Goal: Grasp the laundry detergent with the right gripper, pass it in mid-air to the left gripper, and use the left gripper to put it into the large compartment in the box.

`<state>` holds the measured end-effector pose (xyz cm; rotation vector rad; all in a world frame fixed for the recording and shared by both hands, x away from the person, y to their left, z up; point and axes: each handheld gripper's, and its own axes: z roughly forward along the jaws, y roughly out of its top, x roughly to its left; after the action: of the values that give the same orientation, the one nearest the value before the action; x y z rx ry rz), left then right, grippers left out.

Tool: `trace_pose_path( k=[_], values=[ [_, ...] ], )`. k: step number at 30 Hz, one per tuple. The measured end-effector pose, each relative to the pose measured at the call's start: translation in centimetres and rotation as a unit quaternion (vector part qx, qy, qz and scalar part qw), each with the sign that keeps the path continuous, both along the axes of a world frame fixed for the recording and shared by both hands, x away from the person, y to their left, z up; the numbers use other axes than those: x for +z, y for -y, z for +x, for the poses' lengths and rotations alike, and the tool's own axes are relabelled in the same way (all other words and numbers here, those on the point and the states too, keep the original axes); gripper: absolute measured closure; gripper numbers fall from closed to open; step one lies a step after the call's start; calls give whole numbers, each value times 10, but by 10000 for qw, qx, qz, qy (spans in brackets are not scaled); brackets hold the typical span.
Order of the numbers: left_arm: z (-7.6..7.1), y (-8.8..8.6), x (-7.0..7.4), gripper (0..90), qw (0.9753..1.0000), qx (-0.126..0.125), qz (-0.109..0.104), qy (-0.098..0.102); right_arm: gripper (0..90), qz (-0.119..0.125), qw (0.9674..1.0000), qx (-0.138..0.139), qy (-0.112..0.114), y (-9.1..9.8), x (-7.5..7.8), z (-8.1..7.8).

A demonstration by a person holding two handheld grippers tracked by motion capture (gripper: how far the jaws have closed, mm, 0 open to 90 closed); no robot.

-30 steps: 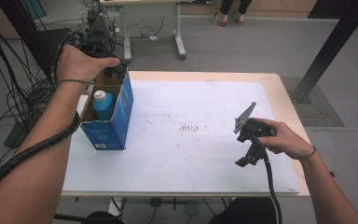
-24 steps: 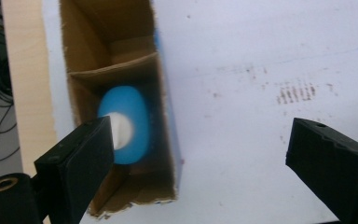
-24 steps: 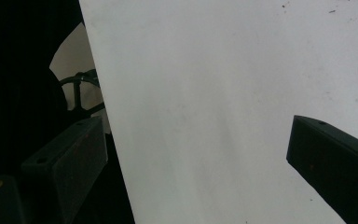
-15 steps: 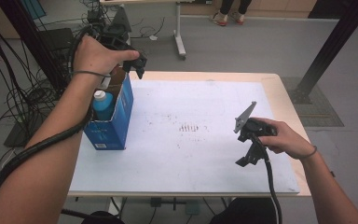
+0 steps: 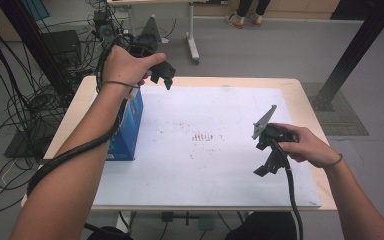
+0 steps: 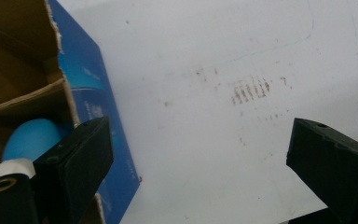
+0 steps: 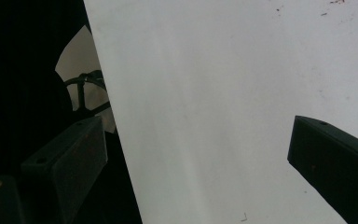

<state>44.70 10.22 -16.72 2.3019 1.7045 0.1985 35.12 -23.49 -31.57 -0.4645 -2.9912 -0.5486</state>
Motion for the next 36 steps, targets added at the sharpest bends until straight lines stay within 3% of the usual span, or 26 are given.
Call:
trace_pose_path(
  k=[2,10,13,21,36],
  values=[
    [3,2,-8,84,10000,-37,66,4,42,15,10000,10,5,1,3,1],
    [8,7,-40,90,9999,-46,-64,-75,42,-119,9999,-63,12,5,20,2],
    [8,9,-51,89,9998,-67,-126,-114,42,-64,10000,-40,58,4,27,4],
    [10,15,-81,98,9997,-19,-8,-240,42,-83,9999,-65,136,4,44,4],
    [12,25,-127,107,9989,-77,4,-465,44,-35,9997,-110,209,9,80,2]
  ],
)
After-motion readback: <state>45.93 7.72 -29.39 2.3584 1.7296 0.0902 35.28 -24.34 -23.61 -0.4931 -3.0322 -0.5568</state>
